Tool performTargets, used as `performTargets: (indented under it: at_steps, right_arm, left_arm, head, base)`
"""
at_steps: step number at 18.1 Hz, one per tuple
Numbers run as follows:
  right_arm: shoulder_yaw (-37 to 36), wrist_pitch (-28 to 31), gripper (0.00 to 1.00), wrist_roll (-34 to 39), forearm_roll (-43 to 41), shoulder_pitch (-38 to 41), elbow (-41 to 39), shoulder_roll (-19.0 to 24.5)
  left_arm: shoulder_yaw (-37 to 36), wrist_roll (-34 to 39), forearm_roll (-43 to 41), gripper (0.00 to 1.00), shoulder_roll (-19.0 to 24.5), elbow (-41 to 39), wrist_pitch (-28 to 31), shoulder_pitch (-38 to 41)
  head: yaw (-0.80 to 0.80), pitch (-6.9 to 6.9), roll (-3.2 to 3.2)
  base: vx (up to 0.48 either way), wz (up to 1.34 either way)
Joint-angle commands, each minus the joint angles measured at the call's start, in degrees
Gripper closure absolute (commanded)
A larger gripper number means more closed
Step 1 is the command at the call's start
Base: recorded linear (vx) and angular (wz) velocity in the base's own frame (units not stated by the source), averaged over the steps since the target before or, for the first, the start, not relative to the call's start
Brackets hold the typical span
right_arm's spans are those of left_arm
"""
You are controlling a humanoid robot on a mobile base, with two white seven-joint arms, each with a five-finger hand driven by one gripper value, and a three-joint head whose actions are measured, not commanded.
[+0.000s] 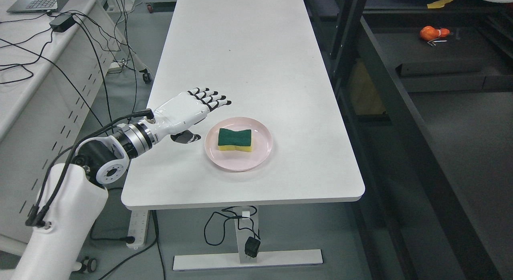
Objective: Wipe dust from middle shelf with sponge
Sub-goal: 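Grasp the green-and-yellow sponge from the pink plate with the left hand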
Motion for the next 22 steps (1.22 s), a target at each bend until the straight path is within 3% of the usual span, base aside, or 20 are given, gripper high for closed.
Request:
performTargets:
  at_steps: [1, 11, 17, 22]
  right_arm:
    - [0.0, 0.0, 0.0, 0.0, 0.0, -0.1, -1.0, -1.0]
    - [0.0, 0.0, 0.0, 0.0, 0.0, 0.0, -1.0, -1.0]
    - [0.1, 0.0, 0.0, 0.0, 0.0, 0.0, -1.0, -1.0]
    - [0.0, 0.0, 0.0, 0.0, 0.0, -0.1, -1.0, -1.0]
  left_arm:
    - [-13.6, -1.3, -10.2, 0.07, -1.1, 8.6, 0.0, -7.1]
    - [-14.1, -1.1, -13.4, 0.11, -8.6, 16.2, 0.4, -8.8]
    - [-14.0, -1.0, -14.9, 0.14, -11.3, 18.6, 0.6, -9.5]
    - [-13.5, -1.1, -14.9, 0.22, -11.6, 18.7, 0.8, -9.5]
  head:
    - [0.0, 0.0, 0.0]
    - [0.0, 0.0, 0.0]
    - [0.0, 0.0, 0.0]
    - [0.0, 0.0, 0.0]
  base:
    - [0.0, 0.0]
    - [0.0, 0.0]
    - [0.0, 0.0]
    - [0.0, 0.0]
